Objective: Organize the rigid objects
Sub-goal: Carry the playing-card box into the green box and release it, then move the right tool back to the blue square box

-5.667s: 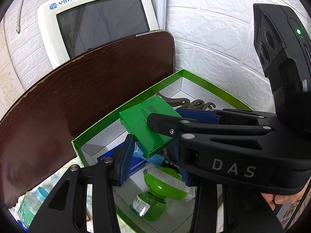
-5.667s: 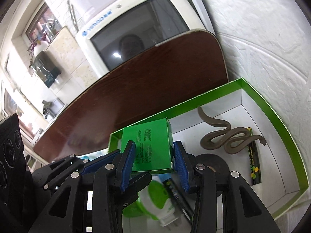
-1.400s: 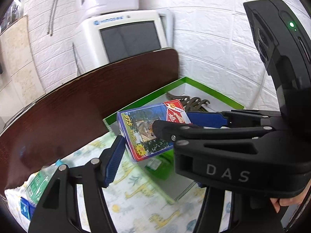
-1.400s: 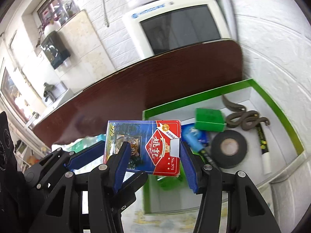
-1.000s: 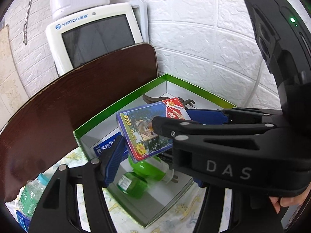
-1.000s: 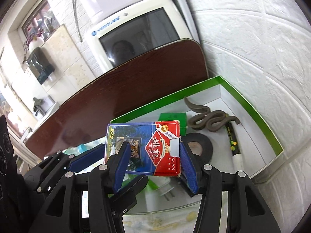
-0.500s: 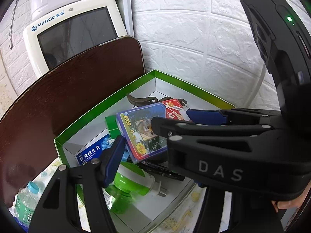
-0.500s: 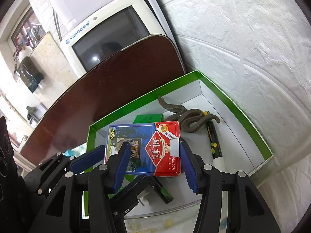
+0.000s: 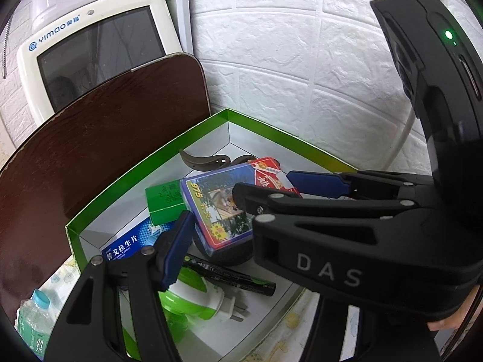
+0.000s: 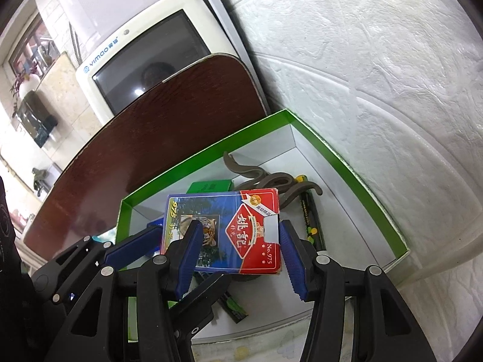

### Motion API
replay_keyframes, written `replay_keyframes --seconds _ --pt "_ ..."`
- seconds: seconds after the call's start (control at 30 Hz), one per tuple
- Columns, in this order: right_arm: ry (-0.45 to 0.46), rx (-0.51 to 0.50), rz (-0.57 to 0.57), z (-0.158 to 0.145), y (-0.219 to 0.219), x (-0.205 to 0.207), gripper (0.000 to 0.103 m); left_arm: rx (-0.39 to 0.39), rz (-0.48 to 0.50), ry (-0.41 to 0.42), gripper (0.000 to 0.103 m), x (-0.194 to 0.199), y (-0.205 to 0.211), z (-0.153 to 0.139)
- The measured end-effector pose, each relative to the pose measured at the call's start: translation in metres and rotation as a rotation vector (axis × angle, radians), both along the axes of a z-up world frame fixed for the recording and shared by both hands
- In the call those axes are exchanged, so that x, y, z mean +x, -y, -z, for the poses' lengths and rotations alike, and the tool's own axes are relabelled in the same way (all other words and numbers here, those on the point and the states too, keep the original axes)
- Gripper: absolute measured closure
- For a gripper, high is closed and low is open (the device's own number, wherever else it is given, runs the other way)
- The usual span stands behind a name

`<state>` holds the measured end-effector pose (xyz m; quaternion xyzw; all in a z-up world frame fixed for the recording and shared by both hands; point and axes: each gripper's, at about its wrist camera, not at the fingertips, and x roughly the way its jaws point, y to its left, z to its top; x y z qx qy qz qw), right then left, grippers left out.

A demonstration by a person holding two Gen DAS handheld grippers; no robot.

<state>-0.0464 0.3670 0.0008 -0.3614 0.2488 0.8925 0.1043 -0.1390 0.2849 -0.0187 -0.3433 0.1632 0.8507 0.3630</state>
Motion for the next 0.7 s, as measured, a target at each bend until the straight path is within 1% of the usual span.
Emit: replay_keyframes --seconds 0.1,0.2,0.33,0.47,0.7 --pt "0.009 0.002 0.015 0.003 -0.004 -0.002 0.048 -0.006 0.008 0.026 0.043 -0.004 -0.003 0.006" --pt "0.018 0.003 0.02 0.007 -0.006 -0.004 0.048 0.004 0.006 0.054 0.043 -0.007 -0.002 0.01" --pt "0.017 0.007 0.015 0.008 -0.004 -0.006 0.048 -0.009 0.007 0.032 0.043 -0.003 -0.001 0.008" --pt "0.017 -0.001 0.017 0.008 -0.002 -0.006 0.048 0.001 -0.003 0.02 0.042 0.0 0.008 0.002" --pt "0.001 0.002 0.003 -0.002 0.01 -0.003 0.048 0.016 -0.056 0.001 0.041 0.006 0.038 -0.008"
